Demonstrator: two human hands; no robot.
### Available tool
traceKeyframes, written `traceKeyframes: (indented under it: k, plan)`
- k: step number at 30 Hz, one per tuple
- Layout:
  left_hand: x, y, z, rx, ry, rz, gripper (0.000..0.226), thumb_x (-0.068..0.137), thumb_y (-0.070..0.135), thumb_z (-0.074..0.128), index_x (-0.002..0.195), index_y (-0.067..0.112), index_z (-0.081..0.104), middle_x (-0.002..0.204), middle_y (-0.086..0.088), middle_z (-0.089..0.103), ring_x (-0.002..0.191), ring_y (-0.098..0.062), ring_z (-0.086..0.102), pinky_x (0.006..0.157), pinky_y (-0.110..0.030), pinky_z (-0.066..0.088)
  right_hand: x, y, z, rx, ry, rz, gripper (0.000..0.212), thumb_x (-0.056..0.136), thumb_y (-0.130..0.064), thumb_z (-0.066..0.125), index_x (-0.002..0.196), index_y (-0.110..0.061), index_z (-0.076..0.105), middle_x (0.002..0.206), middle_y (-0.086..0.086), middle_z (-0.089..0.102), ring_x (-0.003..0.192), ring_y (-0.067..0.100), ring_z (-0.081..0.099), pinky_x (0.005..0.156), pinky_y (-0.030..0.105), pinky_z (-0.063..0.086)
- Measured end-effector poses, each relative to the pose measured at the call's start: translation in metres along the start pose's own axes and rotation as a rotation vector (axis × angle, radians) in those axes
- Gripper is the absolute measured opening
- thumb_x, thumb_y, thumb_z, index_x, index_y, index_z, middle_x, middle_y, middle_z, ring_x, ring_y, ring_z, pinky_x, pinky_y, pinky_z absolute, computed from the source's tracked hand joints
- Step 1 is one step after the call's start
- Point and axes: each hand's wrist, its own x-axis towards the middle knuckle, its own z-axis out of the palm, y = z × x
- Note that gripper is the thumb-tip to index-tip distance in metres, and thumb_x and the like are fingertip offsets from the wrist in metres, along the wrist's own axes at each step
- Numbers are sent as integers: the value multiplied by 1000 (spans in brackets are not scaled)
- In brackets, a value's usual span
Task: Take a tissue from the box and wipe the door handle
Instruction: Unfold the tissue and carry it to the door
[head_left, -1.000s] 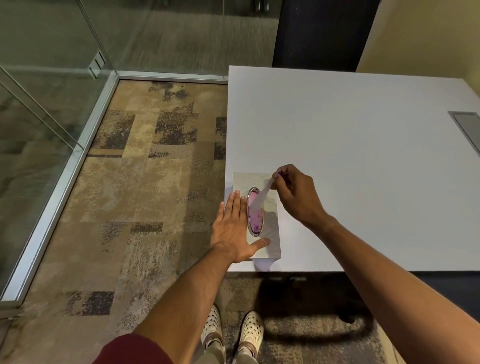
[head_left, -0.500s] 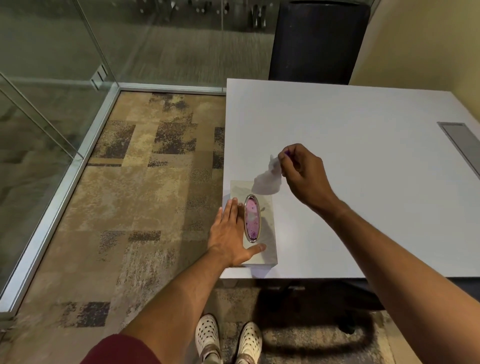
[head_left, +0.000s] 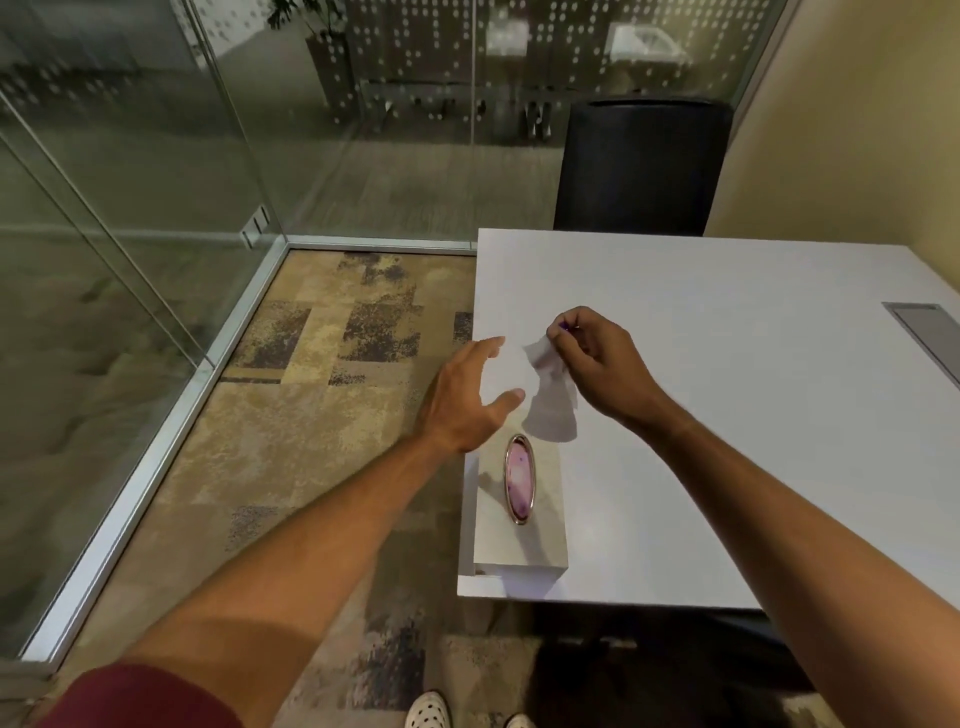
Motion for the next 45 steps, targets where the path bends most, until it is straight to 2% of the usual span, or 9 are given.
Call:
traceKeyframes:
  k: [4, 9, 13, 17, 22, 25, 34, 39, 45]
  plan:
    - [10, 30, -19, -228, 28, 59, 39, 89, 19, 71, 126, 9, 61, 121, -4, 65, 111, -13, 61, 91, -28, 52, 6, -12, -3, 33, -43, 8, 17, 101, -19, 48, 97, -7, 60, 92, 7, 63, 81, 16, 58, 70, 19, 47]
    - [19, 37, -22, -206, 40, 91, 4, 90, 14, 68, 91, 10, 69, 83, 6, 67, 78, -3, 63, 72, -12, 50, 12, -11, -2, 38, -70, 37, 18, 100, -20, 51, 97, -7, 63, 93, 10, 66, 83, 21, 64, 75, 27, 54]
    - [28, 53, -39, -135, 4, 93, 7, 87, 10, 71, 85, 17, 70, 77, 5, 68, 71, -11, 65, 66, -21, 55, 14, -16, -21, 44, -88, 14, 16, 97, -19, 56, 99, -6, 66, 92, 8, 68, 83, 18, 67, 75, 25, 57]
    - [35, 61, -53, -15, -44, 138, 9, 86, 11, 70, 83, 20, 70, 71, 10, 64, 61, 0, 58, 57, -12, 46, 15, -11, -26, 89, -168, 42, 13, 95, -16, 59, 98, -8, 68, 92, 12, 70, 83, 22, 68, 74, 28, 59]
    - [44, 82, -69, 116, -124, 211, 7, 86, 7, 68, 86, 13, 73, 69, 12, 63, 61, -3, 57, 54, -9, 43, 16, -11, -32, 161, -268, 60, 6, 89, -19, 68, 94, -19, 72, 89, 2, 74, 82, 18, 70, 71, 25, 60]
    - [47, 89, -75, 169, -141, 236, 7, 87, 7, 68, 91, 10, 73, 70, 12, 61, 65, -6, 58, 57, -10, 43, 16, -13, -34, 189, -329, 65, 12, 83, -20, 75, 94, -18, 72, 86, -8, 75, 82, 11, 71, 64, 15, 55]
    - [51, 85, -92, 215, -123, 286, 7, 88, 6, 68, 94, 7, 72, 82, 1, 66, 76, -11, 62, 67, -20, 51, 22, -16, -44, -98, -293, 60, 10, 83, -18, 75, 90, -11, 76, 86, 4, 73, 77, 17, 69, 67, 20, 56]
    - [53, 74, -99, 345, -173, 367, 9, 87, 5, 68, 96, 4, 72, 90, -6, 69, 78, -16, 60, 70, -33, 56, 30, -26, -67, -308, -216, 2, 10, 79, -23, 76, 82, -15, 72, 83, 2, 71, 76, 13, 68, 65, 21, 57]
    - [55, 68, -95, 369, -154, 381, 18, 90, 9, 67, 107, 6, 71, 96, -5, 67, 83, -16, 60, 71, -30, 53, 34, -30, -79, -212, -189, -1, 6, 85, -12, 69, 91, -13, 70, 90, 4, 70, 80, 14, 68, 68, 21, 57]
